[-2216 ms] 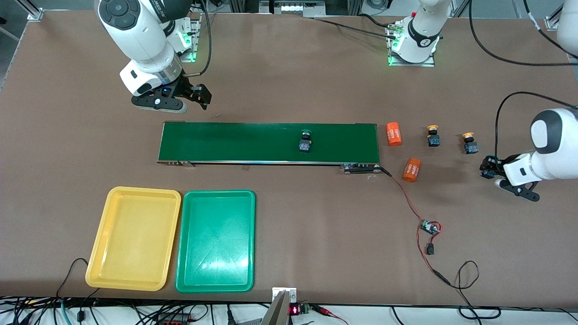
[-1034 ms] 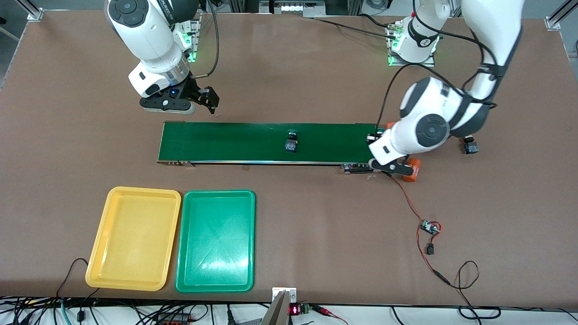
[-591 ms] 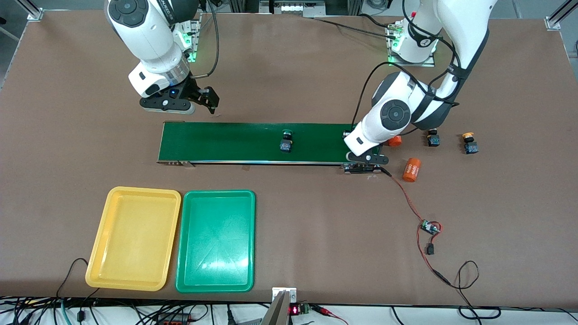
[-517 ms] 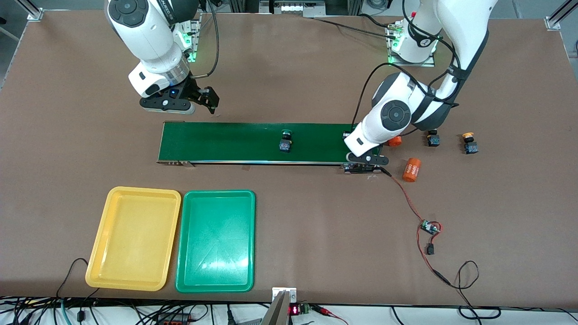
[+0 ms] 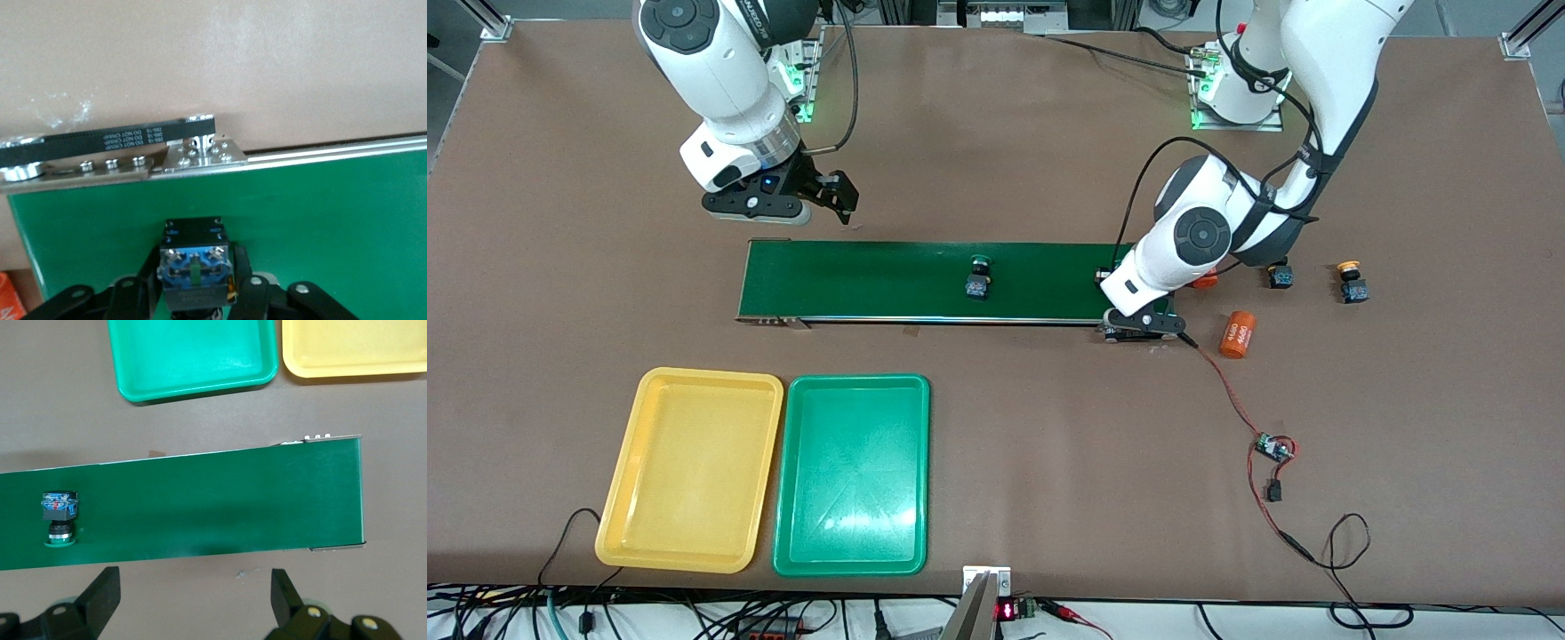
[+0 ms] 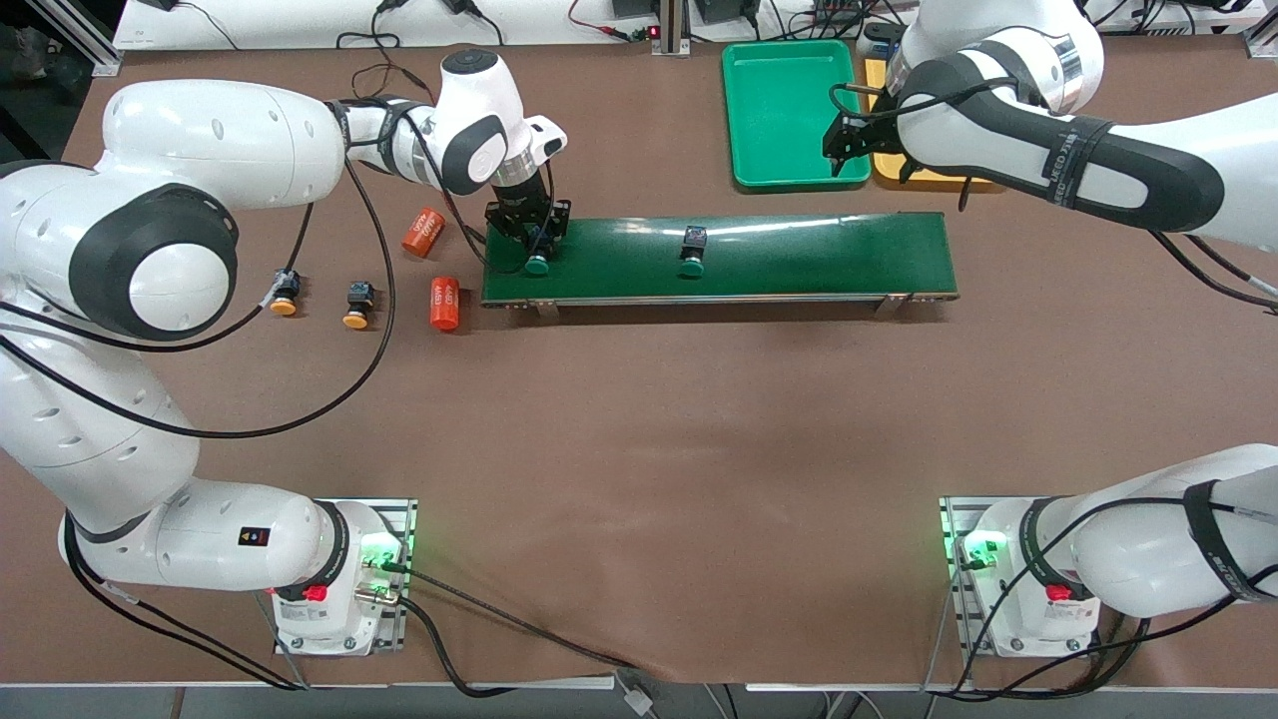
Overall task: Sort buttons by color to trays
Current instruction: 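Place the second button on the belt end with the left gripper, then grasp the belt button with the right gripper while the left gripper reaches a cylinder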
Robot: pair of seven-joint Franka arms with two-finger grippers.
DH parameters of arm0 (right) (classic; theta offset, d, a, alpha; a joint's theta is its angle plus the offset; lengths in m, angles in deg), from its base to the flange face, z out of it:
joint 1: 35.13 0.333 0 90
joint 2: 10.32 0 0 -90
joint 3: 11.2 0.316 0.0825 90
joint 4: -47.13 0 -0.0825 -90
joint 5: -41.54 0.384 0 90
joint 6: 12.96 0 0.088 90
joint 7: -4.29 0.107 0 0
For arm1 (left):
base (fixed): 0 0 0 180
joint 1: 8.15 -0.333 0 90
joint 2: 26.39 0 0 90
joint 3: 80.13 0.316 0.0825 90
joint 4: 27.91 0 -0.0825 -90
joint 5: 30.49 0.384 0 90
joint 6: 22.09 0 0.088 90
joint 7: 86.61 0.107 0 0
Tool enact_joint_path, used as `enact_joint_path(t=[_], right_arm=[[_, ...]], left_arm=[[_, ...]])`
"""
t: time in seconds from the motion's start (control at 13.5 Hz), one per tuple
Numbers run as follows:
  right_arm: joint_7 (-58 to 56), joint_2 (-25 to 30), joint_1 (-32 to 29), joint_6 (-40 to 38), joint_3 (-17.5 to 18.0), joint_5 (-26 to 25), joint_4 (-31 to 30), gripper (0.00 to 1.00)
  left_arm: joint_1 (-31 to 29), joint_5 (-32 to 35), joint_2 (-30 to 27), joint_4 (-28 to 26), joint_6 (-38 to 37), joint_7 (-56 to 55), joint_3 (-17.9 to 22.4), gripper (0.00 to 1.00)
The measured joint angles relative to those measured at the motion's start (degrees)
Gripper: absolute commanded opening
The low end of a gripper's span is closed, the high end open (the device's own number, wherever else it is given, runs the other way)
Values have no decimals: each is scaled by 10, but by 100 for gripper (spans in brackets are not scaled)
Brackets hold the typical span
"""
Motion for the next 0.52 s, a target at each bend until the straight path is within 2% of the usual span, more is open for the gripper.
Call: enact_joint_path(t=[0.22,0.52], right_arm=[[0,0,0,0,0,0,0,100],[0,0,0,0,0,0,-1,100]], left_arm=[[0,0,-12,11,2,0,0,100],[-20,0,-69,17,-31,-3,24,100]])
